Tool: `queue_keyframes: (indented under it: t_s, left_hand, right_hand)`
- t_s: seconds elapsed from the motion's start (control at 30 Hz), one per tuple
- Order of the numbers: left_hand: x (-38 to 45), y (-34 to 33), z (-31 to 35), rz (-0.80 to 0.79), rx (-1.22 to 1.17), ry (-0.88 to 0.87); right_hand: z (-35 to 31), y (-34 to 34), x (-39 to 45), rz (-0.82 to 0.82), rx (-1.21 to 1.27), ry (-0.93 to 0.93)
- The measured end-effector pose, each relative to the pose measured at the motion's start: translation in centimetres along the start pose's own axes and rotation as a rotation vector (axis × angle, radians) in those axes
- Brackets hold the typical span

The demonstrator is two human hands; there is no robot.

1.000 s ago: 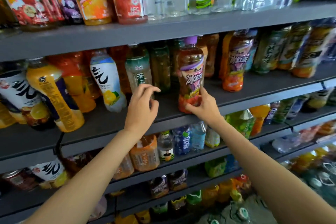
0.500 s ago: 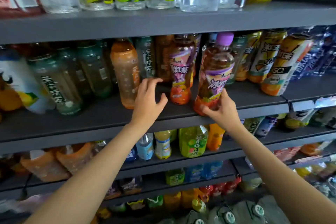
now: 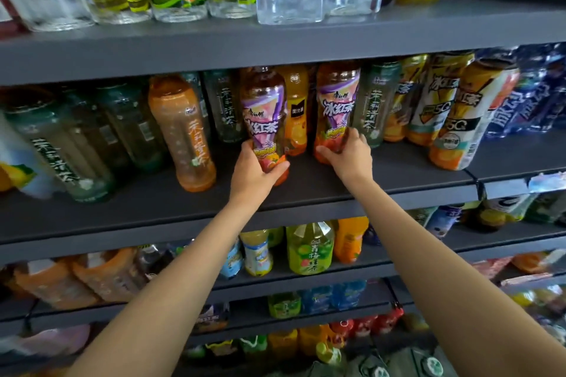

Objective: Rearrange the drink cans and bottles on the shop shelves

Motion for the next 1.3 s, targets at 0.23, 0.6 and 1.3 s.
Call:
queue_keyframes:
  t_s: [0.23,0.6,1.3]
  left_hand:
    - [-0.9,2.8,-1.3,-0.016,0.028,0.058]
    - [-0.4,3.9,-2.4,-0.116,0.002,0.068]
    - [0.0,2.9,-2.0,-0.118,-0.048,0.075]
  right_hand:
    - [-1.7,-2.2,1.4,-0.019,0.001,-0.031]
    - [-7.5,-4.7,-0.7,0.050,0.000,0.184]
    - [-0.6,1.6,-2.5,-0.001,0.255,0.147]
Point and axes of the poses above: each hand's wrist, its own x-axis towards the middle knuckle, its own y-axis out of the back of the hand, z = x × y, the point moved 3 cm from there along x, towards the middle knuckle, and after that the axes turned 7 degrees about -z, right-handed, at the moved point
